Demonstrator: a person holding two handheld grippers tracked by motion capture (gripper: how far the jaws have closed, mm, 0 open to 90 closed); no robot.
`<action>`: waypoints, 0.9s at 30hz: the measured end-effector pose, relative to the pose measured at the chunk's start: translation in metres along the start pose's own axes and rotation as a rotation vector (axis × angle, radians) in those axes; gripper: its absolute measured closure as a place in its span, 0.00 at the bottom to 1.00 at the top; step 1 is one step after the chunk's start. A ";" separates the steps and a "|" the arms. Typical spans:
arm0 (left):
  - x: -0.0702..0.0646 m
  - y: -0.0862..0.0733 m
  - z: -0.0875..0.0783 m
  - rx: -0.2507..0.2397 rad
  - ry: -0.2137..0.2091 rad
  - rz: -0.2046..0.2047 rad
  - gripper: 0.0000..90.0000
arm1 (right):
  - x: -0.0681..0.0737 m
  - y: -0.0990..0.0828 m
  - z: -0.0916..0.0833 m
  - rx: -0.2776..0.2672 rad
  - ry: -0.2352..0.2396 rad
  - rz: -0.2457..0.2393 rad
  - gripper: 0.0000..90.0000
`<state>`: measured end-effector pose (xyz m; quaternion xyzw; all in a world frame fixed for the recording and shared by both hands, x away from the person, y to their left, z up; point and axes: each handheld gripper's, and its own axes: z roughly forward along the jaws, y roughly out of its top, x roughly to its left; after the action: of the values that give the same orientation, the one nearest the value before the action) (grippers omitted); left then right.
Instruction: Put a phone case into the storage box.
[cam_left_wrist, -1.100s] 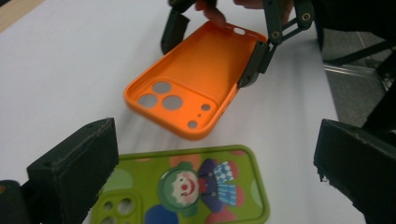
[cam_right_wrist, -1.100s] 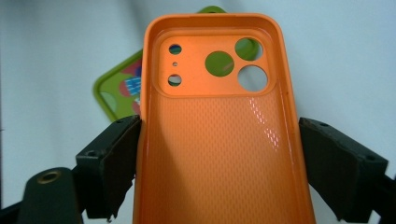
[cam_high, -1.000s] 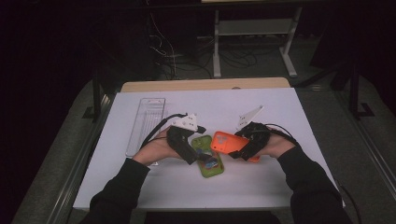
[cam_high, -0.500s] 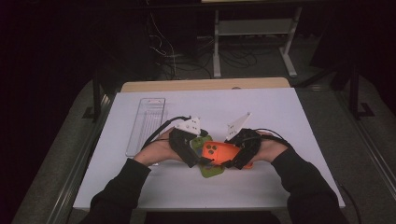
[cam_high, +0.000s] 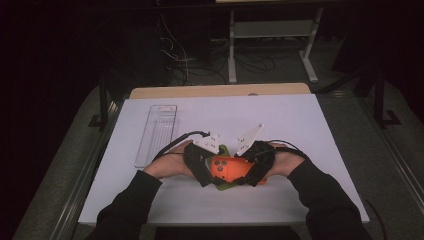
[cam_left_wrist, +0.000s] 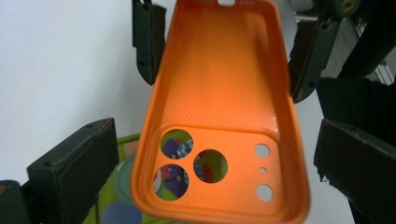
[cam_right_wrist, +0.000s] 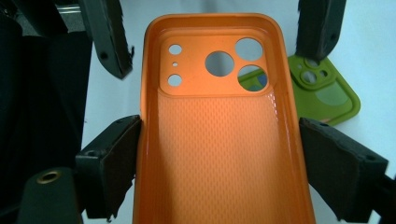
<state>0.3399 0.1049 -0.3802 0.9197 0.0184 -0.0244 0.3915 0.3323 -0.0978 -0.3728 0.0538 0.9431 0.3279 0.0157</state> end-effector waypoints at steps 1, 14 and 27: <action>0.000 0.000 0.001 0.009 -0.001 0.005 0.00 | 0.000 0.001 0.000 -0.004 0.002 -0.003 0.17; -0.003 -0.001 0.007 0.060 -0.008 0.027 0.05 | 0.002 0.003 -0.001 -0.009 0.005 -0.012 0.17; -0.003 -0.001 0.007 0.061 -0.012 0.035 0.15 | 0.003 0.003 -0.001 -0.009 0.011 -0.014 0.17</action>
<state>0.3365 0.1003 -0.3853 0.9313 -0.0009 -0.0237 0.3635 0.3299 -0.0955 -0.3706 0.0453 0.9419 0.3324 0.0133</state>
